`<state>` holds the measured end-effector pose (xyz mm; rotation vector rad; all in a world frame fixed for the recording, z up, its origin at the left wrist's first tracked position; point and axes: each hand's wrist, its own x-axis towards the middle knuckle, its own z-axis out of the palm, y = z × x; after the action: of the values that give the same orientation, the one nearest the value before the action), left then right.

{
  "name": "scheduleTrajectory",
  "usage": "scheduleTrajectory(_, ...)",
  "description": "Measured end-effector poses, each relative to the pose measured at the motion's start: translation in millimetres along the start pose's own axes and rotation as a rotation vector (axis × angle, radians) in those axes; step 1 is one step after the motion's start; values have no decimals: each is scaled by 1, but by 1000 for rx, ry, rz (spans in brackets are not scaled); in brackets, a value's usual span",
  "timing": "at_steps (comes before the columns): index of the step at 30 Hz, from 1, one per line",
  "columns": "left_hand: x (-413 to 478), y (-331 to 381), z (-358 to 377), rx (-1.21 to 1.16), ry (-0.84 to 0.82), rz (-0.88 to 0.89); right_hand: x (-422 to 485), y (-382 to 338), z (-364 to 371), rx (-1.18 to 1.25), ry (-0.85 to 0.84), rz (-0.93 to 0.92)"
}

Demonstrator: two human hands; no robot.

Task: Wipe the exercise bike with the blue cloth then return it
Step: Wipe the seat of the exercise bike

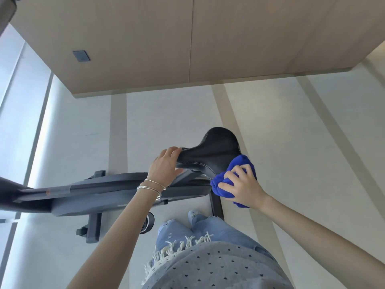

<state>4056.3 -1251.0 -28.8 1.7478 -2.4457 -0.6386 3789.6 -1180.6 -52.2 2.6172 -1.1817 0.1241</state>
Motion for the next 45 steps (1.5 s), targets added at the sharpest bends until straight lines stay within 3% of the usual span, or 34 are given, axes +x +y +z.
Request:
scheduleTrajectory(5, 8, 19, 8, 18, 5, 28, -18, 11, -5, 122, -8, 123)
scheduleTrajectory(11, 13, 26, 14, 35, -2, -6, 1, 20, -13, 306, 116, 525)
scheduleTrajectory(21, 13, 28, 18, -31, 39, -62, 74, 40, 5, 407, 6, 698)
scheduleTrajectory(29, -5, 19, 20, -44, 27, -99, 116, 69, 26, 355, -6, 583)
scheduleTrajectory(32, -12, 14, 17, -27, -3, -163, 152, 75, 32, 354, -111, 552)
scheduleTrajectory(35, -18, 8, 15, -38, -1, -231, 185, 67, 36, 368, -257, 357)
scheduleTrajectory(39, -30, -2, 10, -52, 50, -333, 202, 29, 35, 591, -423, 172)
scheduleTrajectory(42, -35, -9, 4, -36, 65, -349, 197, 16, 30, 760, -388, 188)
scheduleTrajectory(45, -26, -8, -3, -18, 38, -292, 184, 34, 24, 705, -389, 140)
